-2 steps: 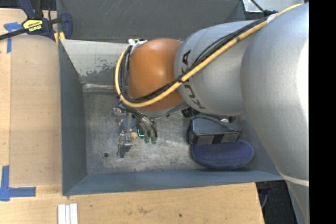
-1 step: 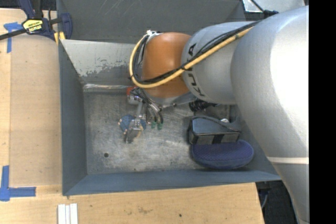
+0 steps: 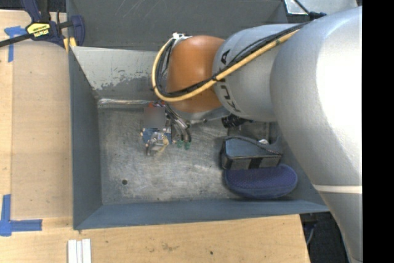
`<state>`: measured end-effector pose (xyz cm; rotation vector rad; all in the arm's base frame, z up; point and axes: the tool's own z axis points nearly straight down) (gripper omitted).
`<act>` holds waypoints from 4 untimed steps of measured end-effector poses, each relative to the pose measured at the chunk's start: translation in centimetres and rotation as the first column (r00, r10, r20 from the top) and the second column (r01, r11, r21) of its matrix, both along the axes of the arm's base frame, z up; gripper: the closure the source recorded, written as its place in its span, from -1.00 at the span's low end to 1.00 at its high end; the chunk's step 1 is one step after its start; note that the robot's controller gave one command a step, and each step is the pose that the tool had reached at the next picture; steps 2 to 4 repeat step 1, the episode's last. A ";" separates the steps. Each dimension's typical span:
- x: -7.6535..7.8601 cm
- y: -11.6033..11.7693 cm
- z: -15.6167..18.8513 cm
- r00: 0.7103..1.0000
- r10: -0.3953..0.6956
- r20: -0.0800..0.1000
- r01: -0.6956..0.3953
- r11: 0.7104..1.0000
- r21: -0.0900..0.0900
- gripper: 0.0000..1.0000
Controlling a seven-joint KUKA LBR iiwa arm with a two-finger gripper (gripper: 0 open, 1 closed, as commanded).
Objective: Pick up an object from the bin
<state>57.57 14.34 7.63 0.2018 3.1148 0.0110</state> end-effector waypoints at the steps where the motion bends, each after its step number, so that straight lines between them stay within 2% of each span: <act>1: -0.4 -1.3 22.2 1.000 0.027 -0.009 -0.027 1.000 -0.003 1.00; 4: -0.4 -1.3 22.2 1.000 0.027 -0.009 -0.027 1.000 -0.003 1.00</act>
Offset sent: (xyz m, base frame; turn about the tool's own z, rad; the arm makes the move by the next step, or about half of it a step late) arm -0.0057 -0.0129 0.2158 -0.0267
